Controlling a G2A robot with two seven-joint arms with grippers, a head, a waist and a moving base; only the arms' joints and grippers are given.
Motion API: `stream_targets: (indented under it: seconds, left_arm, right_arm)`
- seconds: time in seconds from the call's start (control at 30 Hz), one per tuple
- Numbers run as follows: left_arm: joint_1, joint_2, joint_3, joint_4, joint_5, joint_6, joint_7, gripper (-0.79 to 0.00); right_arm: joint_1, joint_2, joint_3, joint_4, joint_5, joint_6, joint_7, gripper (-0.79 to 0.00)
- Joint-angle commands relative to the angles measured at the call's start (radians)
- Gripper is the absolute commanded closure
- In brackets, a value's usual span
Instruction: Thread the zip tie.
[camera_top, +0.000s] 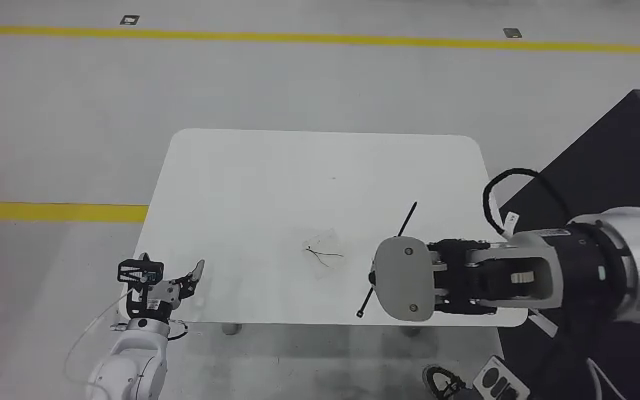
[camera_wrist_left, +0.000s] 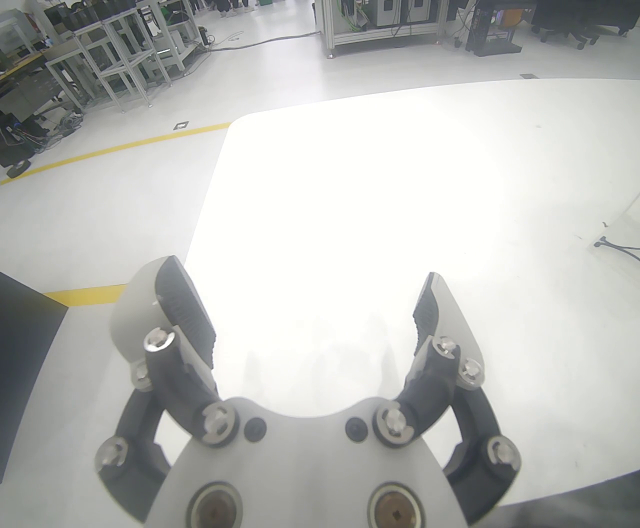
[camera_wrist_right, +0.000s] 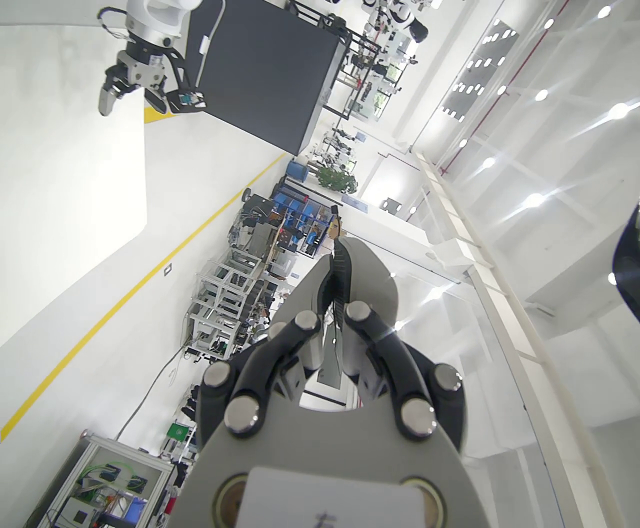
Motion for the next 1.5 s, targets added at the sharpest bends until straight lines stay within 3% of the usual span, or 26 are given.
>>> stream_targets:
  seconds: [0.0,0.93,1.1,1.27,1.47]
  left_arm:
    - [0.000,0.000,0.000,0.000,0.000,0.000,0.000,-0.785]
    - [0.000,0.000,0.000,0.000,0.000,0.000,0.000,-0.785]
    - [0.000,0.000,0.000,0.000,0.000,0.000,0.000,-0.785]
    - [0.000,0.000,0.000,0.000,0.000,0.000,0.000,-0.785]
    - [0.000,0.000,0.000,0.000,0.000,0.000,0.000,-0.785]
  right_arm:
    - [0.000,0.000,0.001,0.000,0.003,0.003,0.002,0.000]
    - [-0.010,-0.001,0.001,0.010,0.012,0.016,0.025,0.000]
    - [-0.083,-0.014,-0.044,0.013,0.049,0.111,0.166,0.000]
    - [-0.072,-0.037,-0.146,0.103,0.127,0.210,0.137,0.000]
    - [0.007,-0.071,-0.260,0.165,0.195,0.213,0.140,0.000]
